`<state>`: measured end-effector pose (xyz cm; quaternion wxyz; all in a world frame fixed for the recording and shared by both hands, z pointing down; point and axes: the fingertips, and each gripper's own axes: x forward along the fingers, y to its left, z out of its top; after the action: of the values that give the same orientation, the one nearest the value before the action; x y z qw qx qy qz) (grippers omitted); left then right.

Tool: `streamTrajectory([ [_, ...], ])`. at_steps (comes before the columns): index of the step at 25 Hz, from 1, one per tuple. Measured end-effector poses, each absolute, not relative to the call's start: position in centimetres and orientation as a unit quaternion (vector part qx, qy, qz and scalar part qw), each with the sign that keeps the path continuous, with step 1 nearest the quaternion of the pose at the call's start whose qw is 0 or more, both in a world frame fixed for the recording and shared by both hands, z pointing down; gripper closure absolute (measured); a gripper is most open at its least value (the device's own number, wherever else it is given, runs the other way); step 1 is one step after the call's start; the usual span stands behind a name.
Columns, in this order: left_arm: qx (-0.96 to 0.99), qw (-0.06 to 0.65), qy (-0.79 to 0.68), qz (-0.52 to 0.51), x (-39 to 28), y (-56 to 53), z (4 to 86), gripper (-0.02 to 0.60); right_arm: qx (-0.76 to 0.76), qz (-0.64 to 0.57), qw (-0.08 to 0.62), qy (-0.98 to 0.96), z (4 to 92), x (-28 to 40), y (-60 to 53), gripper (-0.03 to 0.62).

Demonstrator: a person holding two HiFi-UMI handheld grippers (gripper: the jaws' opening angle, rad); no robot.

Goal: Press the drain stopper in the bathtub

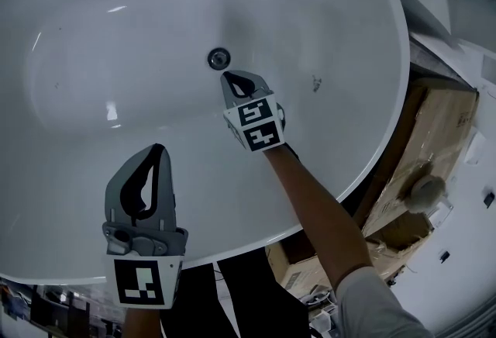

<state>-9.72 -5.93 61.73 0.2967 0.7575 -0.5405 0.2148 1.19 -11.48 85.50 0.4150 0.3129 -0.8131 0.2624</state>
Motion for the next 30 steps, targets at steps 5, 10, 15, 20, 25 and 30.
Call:
streamTrajectory([
  [5,0.761,0.298,-0.534,0.217,-9.8,-6.1,63.0,0.581,0.314,0.269,0.430,-0.802,88.9,0.7,-12.0,0.595],
  [10,0.760,0.306,-0.526,0.229,-10.3,-6.2,64.7,0.581,0.324,0.276,0.440,-0.791,91.4,0.6,-12.6,0.595],
  [15,0.757,0.307,-0.529,0.231,-10.8,-6.8,66.3,0.581,0.328,0.269,0.453,-0.784,93.8,0.9,-13.2,0.594],
  [20,0.751,0.319,-0.528,0.235,-11.4,-6.4,67.6,0.581,0.337,0.285,0.444,-0.780,95.7,0.7,-13.4,0.595],
  [25,0.750,0.321,-0.531,0.230,-11.9,-6.5,68.4,0.581,0.348,0.294,0.452,-0.767,97.9,0.5,-13.9,0.596],
  [30,0.748,0.327,-0.528,0.234,-12.3,-6.0,69.2,0.581,0.352,0.297,0.463,-0.757,99.5,0.5,-13.6,0.597],
])
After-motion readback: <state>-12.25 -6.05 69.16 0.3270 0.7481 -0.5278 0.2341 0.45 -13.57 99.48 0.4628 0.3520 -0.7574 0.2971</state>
